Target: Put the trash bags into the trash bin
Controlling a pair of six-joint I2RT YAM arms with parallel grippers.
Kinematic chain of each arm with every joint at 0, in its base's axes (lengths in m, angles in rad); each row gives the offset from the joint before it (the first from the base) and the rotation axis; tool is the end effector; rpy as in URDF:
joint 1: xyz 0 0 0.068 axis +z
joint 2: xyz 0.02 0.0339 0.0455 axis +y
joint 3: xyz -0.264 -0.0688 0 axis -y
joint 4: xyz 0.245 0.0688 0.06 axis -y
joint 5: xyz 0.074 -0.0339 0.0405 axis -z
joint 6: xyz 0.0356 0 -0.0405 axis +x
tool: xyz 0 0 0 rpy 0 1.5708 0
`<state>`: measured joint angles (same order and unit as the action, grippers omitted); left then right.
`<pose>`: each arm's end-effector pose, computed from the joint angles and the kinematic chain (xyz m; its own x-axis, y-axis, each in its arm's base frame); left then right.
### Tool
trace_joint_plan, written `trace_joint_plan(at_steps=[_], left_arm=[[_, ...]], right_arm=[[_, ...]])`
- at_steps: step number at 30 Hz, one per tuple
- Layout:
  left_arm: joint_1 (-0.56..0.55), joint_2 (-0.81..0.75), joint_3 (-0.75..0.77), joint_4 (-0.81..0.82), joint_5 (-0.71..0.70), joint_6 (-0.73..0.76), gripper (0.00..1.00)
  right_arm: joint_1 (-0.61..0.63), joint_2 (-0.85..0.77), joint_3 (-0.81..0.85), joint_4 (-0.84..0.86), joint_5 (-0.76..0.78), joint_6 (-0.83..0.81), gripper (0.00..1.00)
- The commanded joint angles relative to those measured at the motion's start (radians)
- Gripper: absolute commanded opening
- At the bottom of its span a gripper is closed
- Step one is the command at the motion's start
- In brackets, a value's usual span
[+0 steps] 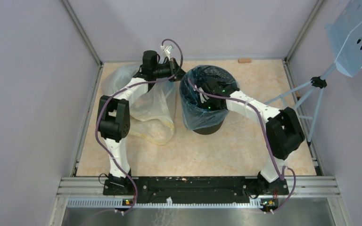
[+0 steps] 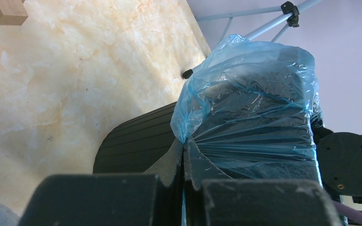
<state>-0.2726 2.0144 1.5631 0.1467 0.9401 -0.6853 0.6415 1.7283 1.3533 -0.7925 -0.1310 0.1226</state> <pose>0.4455 -0.1544 0.2706 -0.7937 -0.1656 -0.5853 0.5146 0.3302 -0.7913 0.2810 0.2157 0.2398 -0.8090 -0.4529 -0.3748 -0.5395 0.8252 0.1672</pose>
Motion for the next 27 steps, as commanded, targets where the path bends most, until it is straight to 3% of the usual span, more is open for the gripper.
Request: trace_joint_plan(at_steps=[1, 16, 27], left_arm=[[-0.005, 0.009, 0.02, 0.007, -0.004, 0.021, 0.0], [-0.024, 0.02, 0.027, 0.011, 0.008, 0.018, 0.0], [-0.036, 0.02, 0.028, 0.023, 0.022, 0.004, 0.0]], right_arm=[[0.012, 0.056, 0.004, 0.03, -0.017, -0.011, 0.0], [-0.025, 0.158, 0.025, 0.033, -0.049, -0.003, 0.0], [-0.029, 0.178, 0.107, -0.091, 0.018, 0.002, 0.0]])
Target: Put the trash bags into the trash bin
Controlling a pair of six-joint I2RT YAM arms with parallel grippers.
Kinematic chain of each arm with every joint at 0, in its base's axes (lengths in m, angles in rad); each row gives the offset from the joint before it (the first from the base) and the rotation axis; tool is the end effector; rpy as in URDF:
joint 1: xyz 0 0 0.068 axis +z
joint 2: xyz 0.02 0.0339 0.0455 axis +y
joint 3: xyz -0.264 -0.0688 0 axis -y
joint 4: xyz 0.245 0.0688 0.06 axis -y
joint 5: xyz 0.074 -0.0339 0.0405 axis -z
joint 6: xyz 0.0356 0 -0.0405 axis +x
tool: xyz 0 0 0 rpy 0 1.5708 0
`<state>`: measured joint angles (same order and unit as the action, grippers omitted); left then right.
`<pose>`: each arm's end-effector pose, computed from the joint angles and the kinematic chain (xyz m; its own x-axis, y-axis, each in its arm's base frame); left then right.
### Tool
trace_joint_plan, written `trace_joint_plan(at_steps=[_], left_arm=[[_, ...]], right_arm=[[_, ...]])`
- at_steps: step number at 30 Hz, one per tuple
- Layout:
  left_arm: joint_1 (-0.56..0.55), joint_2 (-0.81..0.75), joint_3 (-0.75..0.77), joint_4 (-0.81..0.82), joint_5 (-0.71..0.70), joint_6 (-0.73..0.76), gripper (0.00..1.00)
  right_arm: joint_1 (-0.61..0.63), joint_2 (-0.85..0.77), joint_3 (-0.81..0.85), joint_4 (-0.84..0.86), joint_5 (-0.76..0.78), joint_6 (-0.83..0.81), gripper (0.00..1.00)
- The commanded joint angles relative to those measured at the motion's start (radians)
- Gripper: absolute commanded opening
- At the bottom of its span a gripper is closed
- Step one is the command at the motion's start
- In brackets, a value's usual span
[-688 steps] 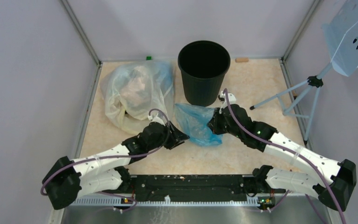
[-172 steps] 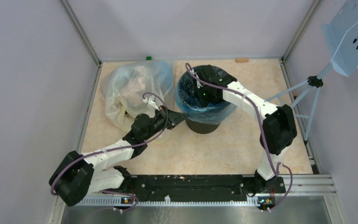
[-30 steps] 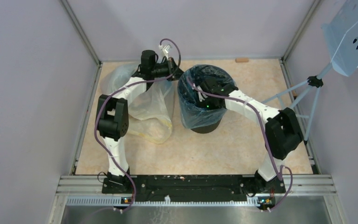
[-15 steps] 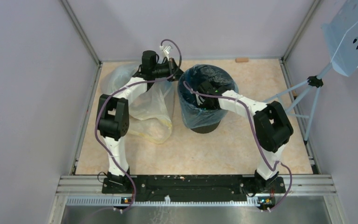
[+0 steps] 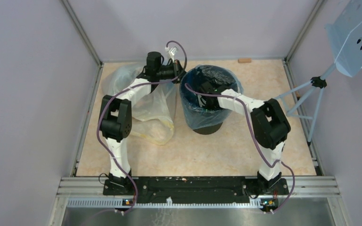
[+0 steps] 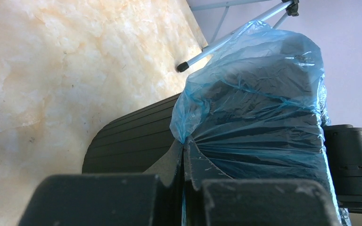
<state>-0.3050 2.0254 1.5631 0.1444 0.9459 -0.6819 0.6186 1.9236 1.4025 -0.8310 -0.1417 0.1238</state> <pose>0.4416 -0.1693 0.2655 -0.8053 -0.1330 -0.5777 0.5190 0.3128 -0.7955 0.3044 0.2229 0.1847 -0.8632 -0.4644 -0.1983 -0.4963 0.8526 0.1636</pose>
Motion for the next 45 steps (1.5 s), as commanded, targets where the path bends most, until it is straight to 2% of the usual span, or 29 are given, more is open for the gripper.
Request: trace_joint_plan(at_steps=[1, 10, 13, 18, 21, 25, 27, 29, 30, 31, 32, 36, 42, 45], left_arm=[[-0.003, 0.008, 0.028, 0.025, 0.017, -0.001, 0.0], [-0.002, -0.006, 0.035, 0.015, 0.0, -0.003, 0.01], [-0.002, -0.011, 0.036, -0.003, -0.014, -0.001, 0.18], [0.014, -0.045, 0.03, -0.042, -0.058, 0.004, 0.3], [0.043, -0.082, 0.041, -0.081, -0.071, 0.018, 0.43], [0.099, -0.15, 0.048, -0.125, -0.077, 0.032, 0.64], [0.127, -0.183, 0.058, -0.183, -0.091, 0.055, 0.76], [0.144, -0.226, 0.057, -0.249, -0.12, 0.083, 0.82], [0.148, -0.256, 0.049, -0.277, -0.139, 0.1, 0.85], [0.149, -0.292, 0.029, -0.299, -0.166, 0.119, 0.9], [0.149, -0.337, -0.003, -0.304, -0.19, 0.133, 0.96], [0.149, -0.551, -0.213, -0.288, -0.284, 0.169, 0.99], [0.149, -0.861, -0.476, -0.341, -0.463, 0.282, 0.99], [0.148, -1.015, -0.619, -0.313, -0.518, 0.317, 0.99]], right_arm=[[-0.007, -0.029, 0.065, -0.058, 0.027, 0.002, 0.0], [-0.006, -0.176, 0.137, -0.094, 0.053, 0.027, 0.0], [-0.005, -0.214, 0.151, -0.085, 0.098, 0.039, 0.0], [-0.006, -0.266, 0.222, -0.09, 0.15, 0.063, 0.01], [-0.007, -0.297, 0.313, -0.111, 0.186, 0.077, 0.09], [-0.007, -0.376, 0.391, -0.096, 0.218, 0.097, 0.23], [-0.007, -0.43, 0.381, -0.057, 0.225, 0.104, 0.35], [-0.007, -0.49, 0.343, -0.002, 0.239, 0.11, 0.48], [-0.007, -0.524, 0.316, 0.023, 0.256, 0.114, 0.56], [-0.007, -0.56, 0.285, 0.052, 0.283, 0.12, 0.69], [-0.007, -0.597, 0.245, 0.079, 0.317, 0.124, 0.74], [-0.007, -0.793, 0.047, 0.222, 0.456, 0.153, 0.83], [-0.007, -1.054, -0.208, 0.359, 0.531, 0.162, 0.85], [-0.007, -1.168, -0.319, 0.399, 0.599, 0.169, 0.9]])
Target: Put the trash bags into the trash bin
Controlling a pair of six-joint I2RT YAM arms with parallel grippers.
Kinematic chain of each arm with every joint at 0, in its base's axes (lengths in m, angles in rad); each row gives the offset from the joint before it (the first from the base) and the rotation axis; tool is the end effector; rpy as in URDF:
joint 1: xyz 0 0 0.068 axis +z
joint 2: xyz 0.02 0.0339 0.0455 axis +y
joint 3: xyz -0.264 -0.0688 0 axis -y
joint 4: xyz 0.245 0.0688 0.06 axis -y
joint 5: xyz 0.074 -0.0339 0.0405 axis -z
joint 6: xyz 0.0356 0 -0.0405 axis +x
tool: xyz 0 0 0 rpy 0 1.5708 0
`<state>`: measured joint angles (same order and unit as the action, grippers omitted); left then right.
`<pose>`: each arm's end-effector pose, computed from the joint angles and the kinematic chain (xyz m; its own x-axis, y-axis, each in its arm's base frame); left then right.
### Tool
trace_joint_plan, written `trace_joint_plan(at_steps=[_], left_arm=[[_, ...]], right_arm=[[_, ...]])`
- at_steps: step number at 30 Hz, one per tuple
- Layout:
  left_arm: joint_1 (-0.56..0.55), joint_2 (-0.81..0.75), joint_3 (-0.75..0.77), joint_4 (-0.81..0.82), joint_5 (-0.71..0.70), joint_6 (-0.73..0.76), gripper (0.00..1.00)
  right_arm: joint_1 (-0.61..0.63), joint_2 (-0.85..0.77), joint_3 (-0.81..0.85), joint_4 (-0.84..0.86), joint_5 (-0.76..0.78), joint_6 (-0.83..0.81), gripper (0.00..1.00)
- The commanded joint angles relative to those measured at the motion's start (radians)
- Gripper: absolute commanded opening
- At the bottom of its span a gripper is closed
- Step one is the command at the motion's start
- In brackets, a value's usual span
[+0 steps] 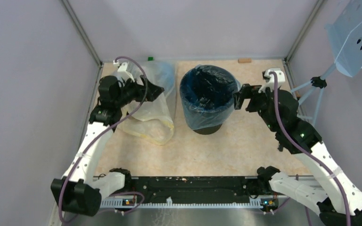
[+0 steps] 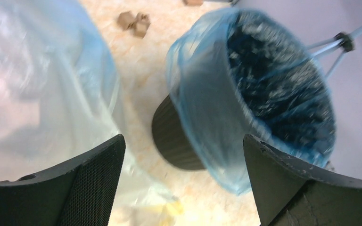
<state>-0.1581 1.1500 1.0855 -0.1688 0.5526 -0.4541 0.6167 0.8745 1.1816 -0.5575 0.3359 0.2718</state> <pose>0.2558 -0.0597 0.3744 -0.4852 -0.3007 -0.8211 0.4735 0.6991 -0.5358 0.1457 0.0889 0.4206 -0.2714 0.1183 -0.9552 -0.2208 0.9583 0.1814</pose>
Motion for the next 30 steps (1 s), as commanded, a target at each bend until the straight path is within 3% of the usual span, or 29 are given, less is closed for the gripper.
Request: trace_joint_plan(at_steps=[1, 9, 14, 17, 20, 23, 26, 30], left_arm=[[0.002, -0.184, -0.194, 0.022, -0.129, 0.104, 0.99], [0.002, -0.461, -0.594, 0.279, -0.247, 0.167, 0.99], [0.002, -0.512, -0.742, 0.458, -0.291, 0.174, 0.99], [0.001, -0.513, -0.776, 0.507, -0.342, 0.19, 0.99], [0.002, -0.478, -0.81, 0.573, -0.373, 0.228, 0.99], [0.002, -0.387, -0.82, 0.661, -0.381, 0.276, 0.99], [0.002, -0.3, -0.788, 0.649, -0.435, 0.297, 0.99], [0.002, -0.223, -0.813, 0.734, -0.529, 0.333, 0.99]], right_arm=[[-0.005, -0.157, -0.14, 0.146, 0.139, 0.022, 0.91], [-0.005, -0.491, -0.601, 0.392, 0.261, -0.013, 0.9], [-0.005, -0.541, -0.766, 0.493, 0.29, -0.14, 0.89], [-0.005, -0.518, -0.861, 0.615, 0.324, -0.217, 0.91], [-0.022, -0.48, -0.977, 0.877, 0.284, -0.326, 0.9], [-0.164, -0.378, -1.042, 1.049, 0.201, -0.289, 0.86], [-0.332, -0.222, -1.078, 1.173, 0.096, -0.202, 0.85], [-0.375, 0.0, -1.095, 1.418, 0.165, -0.209, 0.84]])
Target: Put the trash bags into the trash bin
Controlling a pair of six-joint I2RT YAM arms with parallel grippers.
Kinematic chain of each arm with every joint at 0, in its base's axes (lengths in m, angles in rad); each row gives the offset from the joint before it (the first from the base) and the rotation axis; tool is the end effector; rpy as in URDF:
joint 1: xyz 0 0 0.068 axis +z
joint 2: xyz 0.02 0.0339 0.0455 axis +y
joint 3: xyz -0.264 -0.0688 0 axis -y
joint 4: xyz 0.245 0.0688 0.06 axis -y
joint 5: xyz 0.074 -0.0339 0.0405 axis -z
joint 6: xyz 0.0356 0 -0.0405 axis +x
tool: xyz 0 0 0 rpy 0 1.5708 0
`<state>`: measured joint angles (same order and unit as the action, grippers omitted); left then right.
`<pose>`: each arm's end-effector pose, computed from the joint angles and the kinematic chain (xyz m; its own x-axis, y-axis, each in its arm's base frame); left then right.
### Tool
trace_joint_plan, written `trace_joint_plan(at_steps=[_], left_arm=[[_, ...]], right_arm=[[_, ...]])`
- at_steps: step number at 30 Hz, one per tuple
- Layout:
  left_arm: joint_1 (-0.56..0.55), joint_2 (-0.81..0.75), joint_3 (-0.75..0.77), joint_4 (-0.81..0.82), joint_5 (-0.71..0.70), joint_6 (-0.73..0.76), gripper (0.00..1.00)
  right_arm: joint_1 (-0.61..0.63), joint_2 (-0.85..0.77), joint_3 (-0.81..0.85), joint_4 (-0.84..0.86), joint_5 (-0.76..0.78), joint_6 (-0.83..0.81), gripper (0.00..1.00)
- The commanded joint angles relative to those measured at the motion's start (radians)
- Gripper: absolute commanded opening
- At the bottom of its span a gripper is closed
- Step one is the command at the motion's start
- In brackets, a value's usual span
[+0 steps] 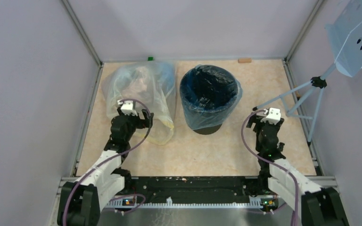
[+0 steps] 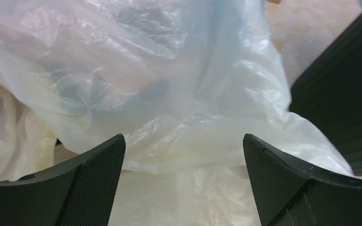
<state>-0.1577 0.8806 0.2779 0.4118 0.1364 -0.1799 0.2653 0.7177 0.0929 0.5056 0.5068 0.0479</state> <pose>0.1919 -0.0354 0.2069 -0.2358 -0.1420 -0.9614 0.2493 0.9473 -0.2011 0.1583 0.0251 0.1800 -0.1033 0.0153 -0.9945 0.2411 0.9705 -0.0101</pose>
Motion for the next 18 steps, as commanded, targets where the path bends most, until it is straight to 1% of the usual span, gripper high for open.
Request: trace_joint_plan(at_steps=[1, 3, 5, 6, 7, 8, 9, 10, 12, 13, 14, 15, 16, 18], left_arm=[[0.001, 0.062, -0.017, 0.184, -0.126, 0.065, 0.99], [0.001, 0.097, -0.035, 0.239, -0.171, 0.086, 0.99], [0.001, 0.139, -0.037, 0.273, -0.182, 0.11, 0.99], [0.002, 0.164, -0.039, 0.297, -0.186, 0.127, 0.99], [0.003, 0.188, -0.041, 0.32, -0.192, 0.137, 0.99], [0.004, 0.214, -0.044, 0.343, -0.202, 0.144, 0.99], [0.009, 0.24, -0.047, 0.367, -0.215, 0.15, 0.99], [0.018, 0.27, -0.056, 0.393, -0.22, 0.152, 0.99], [0.045, 0.334, -0.077, 0.478, -0.203, 0.15, 0.99], [0.06, 0.377, -0.087, 0.544, -0.187, 0.15, 0.99], [0.074, 0.427, -0.084, 0.598, -0.17, 0.155, 0.99], [0.082, 0.444, -0.068, 0.603, -0.146, 0.164, 0.99], [0.087, 0.455, -0.05, 0.587, -0.103, 0.169, 0.99], [0.097, 0.488, -0.016, 0.559, -0.092, 0.191, 0.99]], right_arm=[[-0.024, 0.224, 0.002, 0.409, 0.014, 0.008, 0.84], [-0.026, 0.369, 0.017, 0.516, 0.04, -0.019, 0.85], [-0.026, 0.51, 0.021, 0.641, 0.051, -0.058, 0.84], [-0.024, 0.556, 0.029, 0.693, 0.066, -0.105, 0.82], [-0.03, 0.593, 0.023, 0.74, 0.039, -0.134, 0.86], [-0.037, 0.628, 0.008, 0.807, 0.021, -0.137, 0.88], [-0.046, 0.674, -0.006, 0.857, 0.015, -0.129, 0.89], [-0.061, 0.72, -0.029, 0.993, -0.005, -0.134, 0.89], [-0.085, 0.756, -0.069, 1.056, -0.057, -0.105, 0.9], [-0.086, 0.804, -0.06, 1.108, -0.052, -0.121, 0.9], [-0.078, 0.81, -0.053, 1.107, -0.035, -0.131, 0.9], [-0.076, 0.786, -0.047, 1.056, -0.036, -0.12, 0.9], [-0.076, 0.768, -0.04, 1.011, -0.04, -0.112, 0.9], [-0.08, 0.779, -0.027, 1.006, -0.043, -0.114, 0.9]])
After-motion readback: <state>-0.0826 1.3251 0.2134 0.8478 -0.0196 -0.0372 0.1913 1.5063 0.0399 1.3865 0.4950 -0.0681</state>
